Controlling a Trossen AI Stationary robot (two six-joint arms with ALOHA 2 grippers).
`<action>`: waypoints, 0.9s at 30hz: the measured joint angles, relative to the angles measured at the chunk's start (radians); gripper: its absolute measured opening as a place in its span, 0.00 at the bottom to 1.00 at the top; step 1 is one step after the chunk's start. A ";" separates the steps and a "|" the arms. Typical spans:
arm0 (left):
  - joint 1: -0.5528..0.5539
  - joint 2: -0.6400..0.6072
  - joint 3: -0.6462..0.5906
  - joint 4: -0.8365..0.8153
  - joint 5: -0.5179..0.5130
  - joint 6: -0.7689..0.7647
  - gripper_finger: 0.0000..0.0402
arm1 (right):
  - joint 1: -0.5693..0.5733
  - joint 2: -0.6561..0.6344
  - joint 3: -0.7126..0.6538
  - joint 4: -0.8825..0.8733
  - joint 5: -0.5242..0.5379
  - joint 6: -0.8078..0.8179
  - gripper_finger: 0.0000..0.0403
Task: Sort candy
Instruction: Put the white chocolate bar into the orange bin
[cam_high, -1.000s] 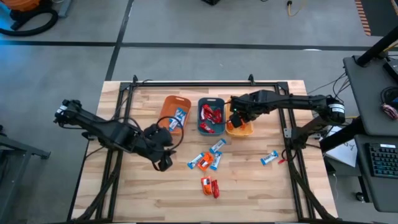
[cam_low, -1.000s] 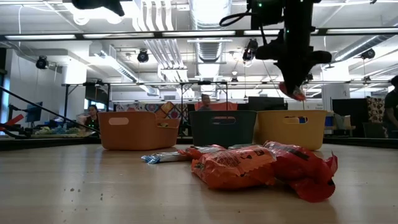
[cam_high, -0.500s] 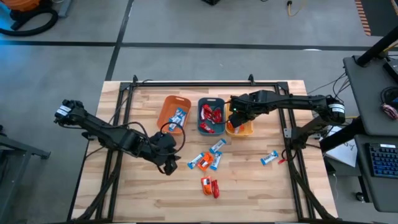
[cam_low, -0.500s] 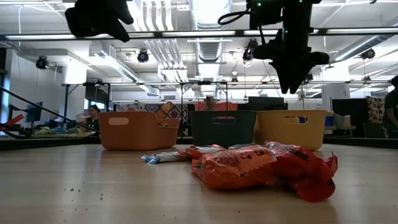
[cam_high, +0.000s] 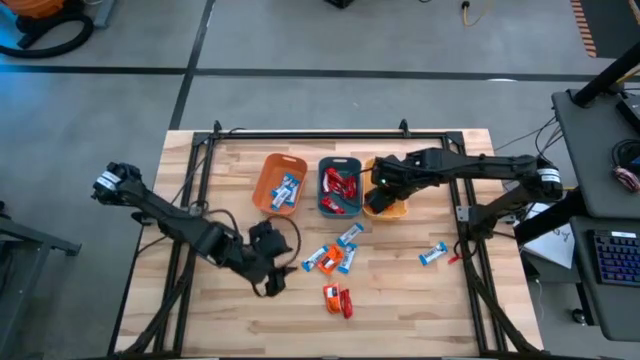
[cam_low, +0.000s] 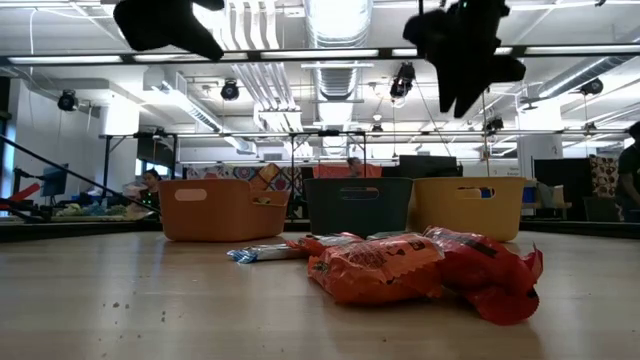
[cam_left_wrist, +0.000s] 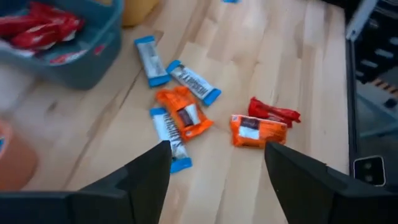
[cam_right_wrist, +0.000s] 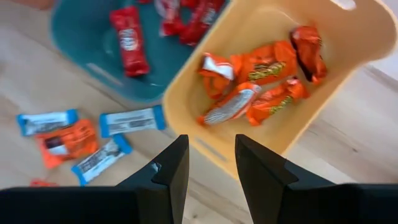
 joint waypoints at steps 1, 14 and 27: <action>-0.008 0.018 -0.003 0.021 -0.007 0.012 0.60 | 0.013 -0.005 0.006 0.001 0.008 0.004 0.31; -0.009 0.343 -0.021 0.170 -0.067 0.028 0.59 | 0.146 -0.034 0.010 0.054 0.077 0.057 0.31; 0.024 0.489 -0.021 0.229 -0.126 0.027 0.55 | 0.169 -0.033 0.009 0.079 0.079 0.091 0.31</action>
